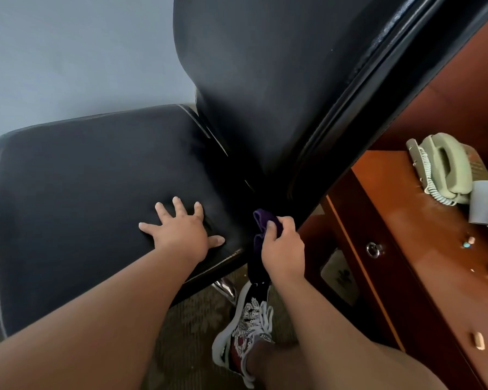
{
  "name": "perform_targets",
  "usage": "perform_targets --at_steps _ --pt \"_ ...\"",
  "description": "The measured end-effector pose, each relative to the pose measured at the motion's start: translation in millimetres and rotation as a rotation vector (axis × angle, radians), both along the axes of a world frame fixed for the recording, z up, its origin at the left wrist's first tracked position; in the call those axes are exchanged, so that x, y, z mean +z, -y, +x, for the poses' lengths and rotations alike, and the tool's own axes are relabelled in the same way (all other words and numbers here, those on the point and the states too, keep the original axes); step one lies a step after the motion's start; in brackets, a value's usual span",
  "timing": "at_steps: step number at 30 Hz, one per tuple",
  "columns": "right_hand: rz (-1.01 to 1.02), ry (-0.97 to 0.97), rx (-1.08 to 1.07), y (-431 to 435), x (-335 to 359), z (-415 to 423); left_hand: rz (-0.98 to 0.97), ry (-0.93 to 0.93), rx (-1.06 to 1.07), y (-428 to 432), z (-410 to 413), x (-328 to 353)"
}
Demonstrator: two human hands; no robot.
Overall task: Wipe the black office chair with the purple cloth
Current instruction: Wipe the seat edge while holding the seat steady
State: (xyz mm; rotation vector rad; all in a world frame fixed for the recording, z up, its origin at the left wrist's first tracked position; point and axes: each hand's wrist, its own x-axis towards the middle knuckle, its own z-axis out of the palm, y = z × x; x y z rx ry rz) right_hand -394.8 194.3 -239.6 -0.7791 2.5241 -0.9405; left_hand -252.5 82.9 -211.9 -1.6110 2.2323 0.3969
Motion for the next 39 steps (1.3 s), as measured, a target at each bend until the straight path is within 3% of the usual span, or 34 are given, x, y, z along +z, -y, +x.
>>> perform_targets --at_steps 3,14,17,20,25,30,36,39 --pt "-0.017 0.001 -0.048 1.6 -3.7 4.4 0.007 0.014 0.005 1.0 -1.2 0.8" --pt "-0.049 0.089 0.276 -31.9 -5.8 26.0 0.005 0.013 0.036 1.7 -5.9 1.0" --pt "0.017 0.007 0.309 -28.1 -4.3 19.2 -0.002 0.005 0.033 0.9 -4.2 0.4" --pt "0.015 -0.051 0.225 -19.2 -3.6 7.4 0.003 0.001 0.031 1.5 -3.0 0.2" --pt "-0.108 0.040 -0.063 -0.4 -4.0 -12.1 0.009 -0.002 0.021 2.1 -1.5 0.4" --pt "-0.104 -0.032 0.086 -5.5 -9.6 0.6 0.007 0.014 0.028 3.0 -3.9 1.6" --pt "-0.120 0.038 0.263 -22.6 -15.5 36.6 -0.002 0.020 0.026 1.5 -5.4 1.8" --pt "-0.046 -0.038 0.344 -23.5 -9.1 34.2 0.002 -0.001 0.024 1.8 -3.1 1.9"
